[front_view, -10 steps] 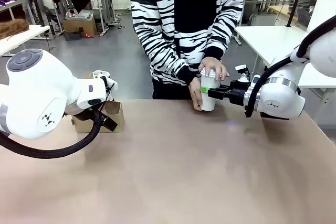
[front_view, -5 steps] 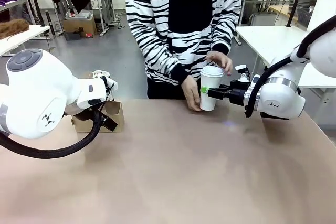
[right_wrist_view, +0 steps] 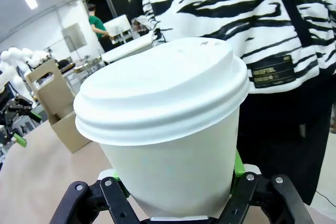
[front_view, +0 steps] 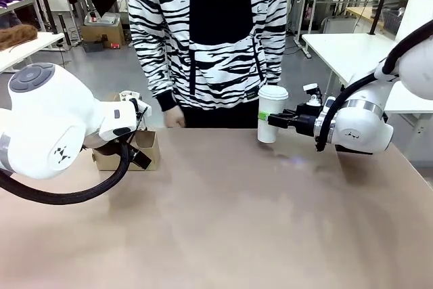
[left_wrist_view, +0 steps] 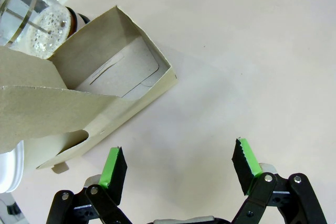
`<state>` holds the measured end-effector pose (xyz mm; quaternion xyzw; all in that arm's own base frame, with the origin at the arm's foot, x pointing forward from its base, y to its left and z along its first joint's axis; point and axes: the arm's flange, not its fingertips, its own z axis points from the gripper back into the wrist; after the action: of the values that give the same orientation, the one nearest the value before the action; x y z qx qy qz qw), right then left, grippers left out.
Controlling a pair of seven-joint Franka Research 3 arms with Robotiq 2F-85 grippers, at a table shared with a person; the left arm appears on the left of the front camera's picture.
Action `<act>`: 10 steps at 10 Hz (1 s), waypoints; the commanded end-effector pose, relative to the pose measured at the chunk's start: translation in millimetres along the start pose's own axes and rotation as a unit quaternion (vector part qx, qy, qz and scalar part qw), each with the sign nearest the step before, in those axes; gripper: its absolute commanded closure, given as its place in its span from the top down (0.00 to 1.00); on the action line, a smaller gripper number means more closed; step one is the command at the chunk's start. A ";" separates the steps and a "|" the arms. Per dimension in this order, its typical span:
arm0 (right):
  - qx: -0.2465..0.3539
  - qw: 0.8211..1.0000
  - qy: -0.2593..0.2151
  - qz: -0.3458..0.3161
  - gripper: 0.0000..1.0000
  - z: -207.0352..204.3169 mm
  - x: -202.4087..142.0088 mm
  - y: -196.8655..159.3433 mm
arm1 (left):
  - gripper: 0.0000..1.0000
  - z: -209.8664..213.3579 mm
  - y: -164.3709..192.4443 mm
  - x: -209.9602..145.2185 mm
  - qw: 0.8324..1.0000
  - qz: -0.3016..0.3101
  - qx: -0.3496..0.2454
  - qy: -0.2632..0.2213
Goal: Pour a drink into a cup and package it in a carrier.
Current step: When a person places the Paper Cup Lid on the 600 ml Paper Cup , lift the 600 ml Paper Cup.
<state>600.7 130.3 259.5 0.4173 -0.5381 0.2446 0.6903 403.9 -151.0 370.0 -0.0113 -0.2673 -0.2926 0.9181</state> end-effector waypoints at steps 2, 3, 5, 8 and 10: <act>0.003 1.000 0.002 -0.006 0.80 0.8 4.3 3.1 | 1.00 0.4 -0.7 0.2 1.000 -0.001 -0.001 -0.001; 0.003 1.000 0.002 -0.006 0.80 0.8 4.3 3.1 | 1.00 0.4 -0.7 0.2 1.000 -0.001 -0.001 -0.001; 0.003 1.000 0.002 -0.006 0.80 0.8 4.3 3.1 | 1.00 0.4 -0.7 0.2 1.000 -0.001 -0.001 -0.001; 0.000 1.000 0.000 0.011 0.80 11.5 22.2 5.7 | 1.00 0.4 -0.7 0.2 1.000 -0.001 -0.001 -0.001; 0.005 0.999 -0.016 0.031 0.80 40.2 80.7 23.5 | 1.00 0.4 -0.7 0.2 1.000 -0.001 -0.001 -0.001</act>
<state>600.6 111.1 310.7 0.4025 -0.5612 0.2580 0.6756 403.9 -151.0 370.1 -0.0112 -0.2673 -0.2926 0.9180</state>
